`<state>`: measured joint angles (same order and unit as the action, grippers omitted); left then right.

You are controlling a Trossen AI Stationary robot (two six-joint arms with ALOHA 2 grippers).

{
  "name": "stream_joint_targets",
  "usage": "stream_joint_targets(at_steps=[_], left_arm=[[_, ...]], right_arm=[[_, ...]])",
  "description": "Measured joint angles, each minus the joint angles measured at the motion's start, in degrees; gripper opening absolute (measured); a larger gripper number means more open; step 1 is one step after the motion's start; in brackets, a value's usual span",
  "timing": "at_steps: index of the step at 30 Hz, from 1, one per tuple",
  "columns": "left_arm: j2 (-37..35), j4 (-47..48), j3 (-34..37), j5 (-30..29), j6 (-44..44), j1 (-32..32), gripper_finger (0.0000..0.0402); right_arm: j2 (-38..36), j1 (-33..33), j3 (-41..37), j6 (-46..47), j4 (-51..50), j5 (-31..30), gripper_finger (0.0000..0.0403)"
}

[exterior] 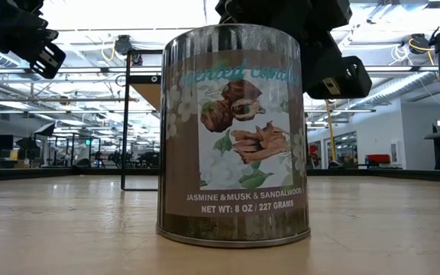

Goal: Pick & Place candle stick holders
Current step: Put the brown scented candle on the shelf

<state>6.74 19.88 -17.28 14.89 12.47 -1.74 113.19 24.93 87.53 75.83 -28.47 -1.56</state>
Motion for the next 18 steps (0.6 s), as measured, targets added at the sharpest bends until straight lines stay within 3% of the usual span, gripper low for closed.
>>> stream_joint_targets(at_steps=[9,18], left_arm=[[0.0,0.0,0.0,0.0,0.1,0.0,0.0081],[0.0,0.0,0.0,0.0,0.1,0.0,0.0081]], right_arm=[[0.0,-0.1,0.0,-0.2,0.0,0.0,0.0072],[-0.1,-0.2,0.0,-0.2,-1.0,-0.6,0.0008]])
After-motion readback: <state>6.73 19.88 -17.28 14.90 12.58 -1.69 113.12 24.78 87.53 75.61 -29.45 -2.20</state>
